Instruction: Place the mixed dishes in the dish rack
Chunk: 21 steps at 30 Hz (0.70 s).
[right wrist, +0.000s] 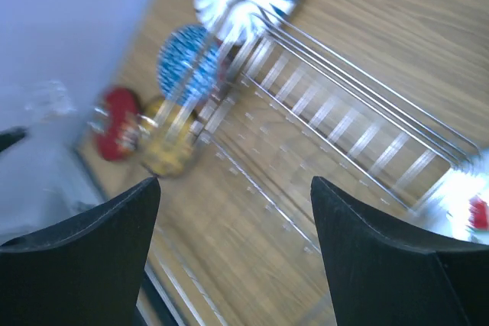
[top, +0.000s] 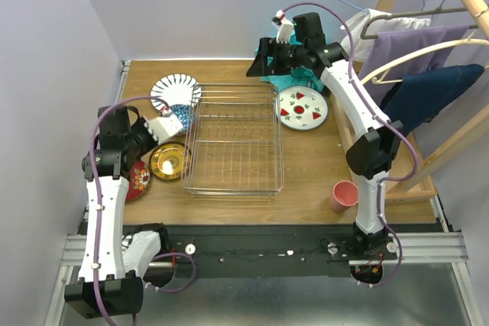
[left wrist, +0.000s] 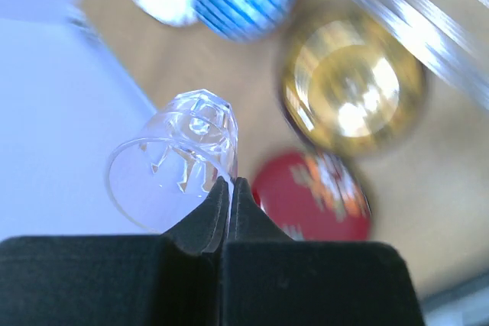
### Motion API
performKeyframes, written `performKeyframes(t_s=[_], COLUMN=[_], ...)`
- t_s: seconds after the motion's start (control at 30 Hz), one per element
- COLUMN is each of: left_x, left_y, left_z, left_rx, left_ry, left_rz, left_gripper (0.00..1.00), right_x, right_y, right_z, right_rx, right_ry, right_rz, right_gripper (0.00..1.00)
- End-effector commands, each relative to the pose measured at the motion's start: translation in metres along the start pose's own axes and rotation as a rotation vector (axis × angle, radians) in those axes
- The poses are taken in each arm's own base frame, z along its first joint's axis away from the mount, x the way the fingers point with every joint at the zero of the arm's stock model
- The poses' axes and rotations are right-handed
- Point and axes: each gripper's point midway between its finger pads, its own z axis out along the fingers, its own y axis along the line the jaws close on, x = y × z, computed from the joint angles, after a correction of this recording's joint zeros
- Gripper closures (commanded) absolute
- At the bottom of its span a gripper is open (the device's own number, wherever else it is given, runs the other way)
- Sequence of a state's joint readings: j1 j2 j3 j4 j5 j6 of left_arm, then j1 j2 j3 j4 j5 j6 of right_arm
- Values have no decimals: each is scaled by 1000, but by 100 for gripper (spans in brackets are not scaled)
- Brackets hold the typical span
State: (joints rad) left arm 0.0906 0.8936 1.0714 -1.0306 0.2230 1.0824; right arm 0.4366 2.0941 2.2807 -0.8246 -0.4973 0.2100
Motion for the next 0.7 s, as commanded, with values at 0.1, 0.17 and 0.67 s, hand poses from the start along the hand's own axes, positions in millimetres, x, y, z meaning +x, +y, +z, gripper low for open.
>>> performKeyframes(t_s=[0.1,0.17,0.67], left_x=[-139,-161,-228], left_y=[91,92,52], left_z=[-6,-10,56], left_rx=[-256,-255,-652], left_ry=[-739,-845,-728], left_rz=[-243,-205,394], left_gripper=[100,100,100], right_x=[-61,-54,4], right_y=[46,48,33], right_z=[-2,2,61], right_rx=[-563,-610,-481], right_ry=[-109,-55,112], right_rz=[327,428,728], right_gripper=[12,7,3])
